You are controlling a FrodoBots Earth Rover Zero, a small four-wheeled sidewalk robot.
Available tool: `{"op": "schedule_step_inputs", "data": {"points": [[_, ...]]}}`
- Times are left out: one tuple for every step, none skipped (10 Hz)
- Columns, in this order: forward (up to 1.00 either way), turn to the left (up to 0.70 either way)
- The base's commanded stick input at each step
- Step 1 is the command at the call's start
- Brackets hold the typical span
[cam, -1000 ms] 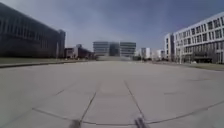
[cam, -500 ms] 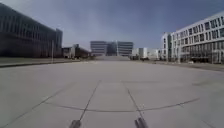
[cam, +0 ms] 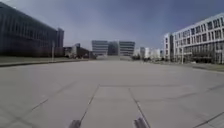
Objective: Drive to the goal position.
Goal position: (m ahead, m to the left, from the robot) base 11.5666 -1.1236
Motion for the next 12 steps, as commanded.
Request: {"op": "schedule_step_inputs", "data": {"points": [[1.0,0.0],[1.0,0.0],[1.0,0.0],[1.0,0.0],[1.0,0.0],[1.0,0.0],[1.0,0.0],[1.0,0.0],[1.0,0.0],[1.0,0.0],[1.0,0.0],[1.0,0.0]]}}
